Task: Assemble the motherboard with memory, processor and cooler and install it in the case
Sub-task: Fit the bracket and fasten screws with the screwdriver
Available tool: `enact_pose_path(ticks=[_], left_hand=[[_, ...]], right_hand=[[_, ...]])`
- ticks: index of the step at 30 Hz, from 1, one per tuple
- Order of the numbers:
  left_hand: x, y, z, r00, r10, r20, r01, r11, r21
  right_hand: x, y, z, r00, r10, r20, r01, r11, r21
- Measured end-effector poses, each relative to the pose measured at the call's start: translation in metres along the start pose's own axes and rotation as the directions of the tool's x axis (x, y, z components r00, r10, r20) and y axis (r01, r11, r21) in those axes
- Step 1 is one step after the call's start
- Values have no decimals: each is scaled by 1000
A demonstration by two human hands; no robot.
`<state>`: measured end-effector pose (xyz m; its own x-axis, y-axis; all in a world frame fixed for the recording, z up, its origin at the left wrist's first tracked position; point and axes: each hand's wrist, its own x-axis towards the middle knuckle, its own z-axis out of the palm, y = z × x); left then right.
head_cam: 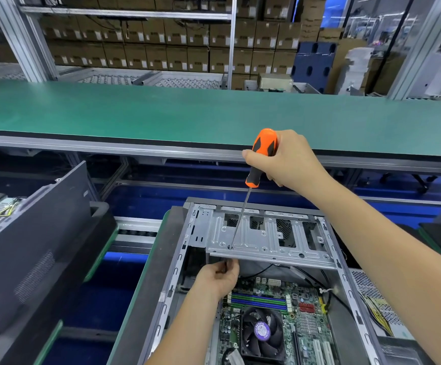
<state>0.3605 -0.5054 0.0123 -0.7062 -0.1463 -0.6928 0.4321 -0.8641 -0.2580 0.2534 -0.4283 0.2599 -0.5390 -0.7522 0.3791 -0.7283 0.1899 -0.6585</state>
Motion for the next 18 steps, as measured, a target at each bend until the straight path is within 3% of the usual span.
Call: enact_pose_path(ticks=[18], left_hand=[[-1, -3, 4, 999, -39, 23, 41, 998, -54]], right_hand=[[-2, 3, 1, 1000, -9, -9, 9, 999, -40]])
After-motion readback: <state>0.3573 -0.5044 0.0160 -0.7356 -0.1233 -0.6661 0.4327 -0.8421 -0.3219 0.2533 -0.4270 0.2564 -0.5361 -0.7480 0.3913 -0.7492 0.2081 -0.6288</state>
